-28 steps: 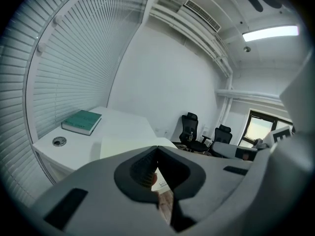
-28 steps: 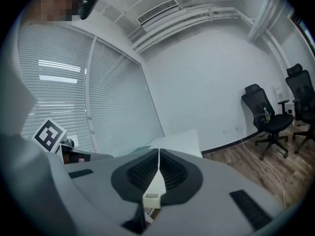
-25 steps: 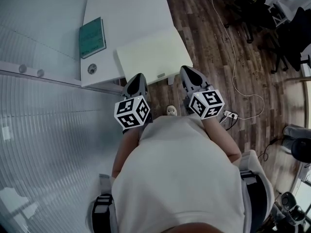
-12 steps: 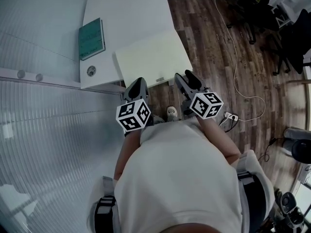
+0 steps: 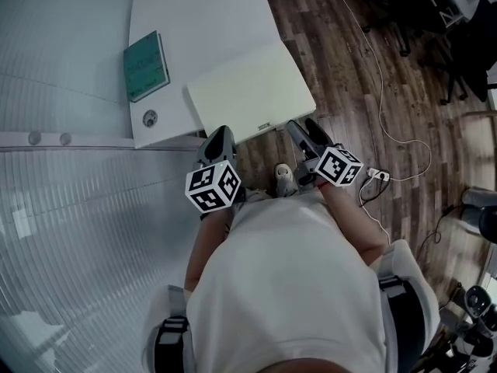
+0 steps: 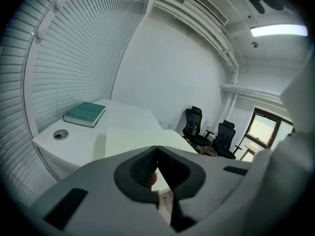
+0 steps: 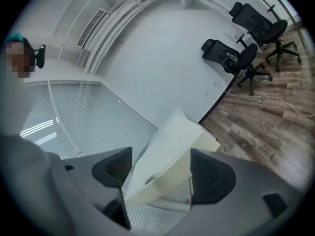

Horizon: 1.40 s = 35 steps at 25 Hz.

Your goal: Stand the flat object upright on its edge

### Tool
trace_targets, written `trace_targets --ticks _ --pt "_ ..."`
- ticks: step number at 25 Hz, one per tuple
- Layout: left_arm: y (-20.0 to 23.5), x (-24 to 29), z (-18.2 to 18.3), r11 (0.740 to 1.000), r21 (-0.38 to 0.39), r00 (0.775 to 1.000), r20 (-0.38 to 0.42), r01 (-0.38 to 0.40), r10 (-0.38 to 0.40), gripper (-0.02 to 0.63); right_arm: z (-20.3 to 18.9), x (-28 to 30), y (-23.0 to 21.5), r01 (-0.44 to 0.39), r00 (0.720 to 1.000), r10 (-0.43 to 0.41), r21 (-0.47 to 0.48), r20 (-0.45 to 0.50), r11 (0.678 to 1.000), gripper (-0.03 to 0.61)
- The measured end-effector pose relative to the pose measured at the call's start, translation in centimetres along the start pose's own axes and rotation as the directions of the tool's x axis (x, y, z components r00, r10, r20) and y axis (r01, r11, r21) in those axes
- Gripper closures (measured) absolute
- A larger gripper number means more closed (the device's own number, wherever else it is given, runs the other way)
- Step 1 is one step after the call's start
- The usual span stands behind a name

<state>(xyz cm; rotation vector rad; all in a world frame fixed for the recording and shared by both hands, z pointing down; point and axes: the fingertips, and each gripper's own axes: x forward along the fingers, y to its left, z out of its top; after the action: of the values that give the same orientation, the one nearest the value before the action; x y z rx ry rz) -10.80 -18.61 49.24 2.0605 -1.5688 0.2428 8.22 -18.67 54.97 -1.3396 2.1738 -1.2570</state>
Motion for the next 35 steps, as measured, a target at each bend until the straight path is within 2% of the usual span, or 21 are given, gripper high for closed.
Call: trace_targets --ticks 4,10,15,19,23,30,35 --pt "-0.1 0.3 -0.1 1.0 -0.005 1.0 -0.01 0.022 -0.022 0.594 -0.7 -0.3 -2.0 0.006 0.999 -0.011 0.145 0.032 0.989 0.21" --pt "-1.2 0.6 0.1 0.998 0.029 0.998 -0.019 0.057 -0.057 0.594 -0.8 0.2 -4.3 -0.014 0.997 -0.009 0.297 0.079 0.955 0.198" --pt "-1.2 0.6 -0.2 0.997 0.042 0.997 -0.038 0.062 -0.06 0.594 -0.9 1.2 -5.4 -0.044 0.995 0.006 0.388 0.098 0.921 0.167" --pt "-0.4 0.5 -0.4 0.999 0.016 0.999 -0.035 0.035 -0.034 0.594 -1.4 2.4 -6.0 -0.064 0.995 0.022 0.453 0.098 0.889 0.151" --pt "0.0 0.0 -0.4 1.0 0.015 1.0 -0.021 0.02 -0.02 0.594 -1.2 3.4 -6.5 -0.074 0.992 0.013 0.481 0.128 0.874 0.138" --pt "2.1 -1.2 -0.4 0.999 -0.017 0.999 -0.001 -0.044 0.044 0.594 -0.1 5.4 -7.1 -0.078 0.987 0.001 0.473 0.161 0.877 0.13" --pt "3.2 -1.8 -0.3 0.996 -0.035 0.997 0.014 -0.081 0.081 0.594 0.3 5.9 -8.1 -0.047 0.986 -0.036 0.479 0.163 0.876 0.129"
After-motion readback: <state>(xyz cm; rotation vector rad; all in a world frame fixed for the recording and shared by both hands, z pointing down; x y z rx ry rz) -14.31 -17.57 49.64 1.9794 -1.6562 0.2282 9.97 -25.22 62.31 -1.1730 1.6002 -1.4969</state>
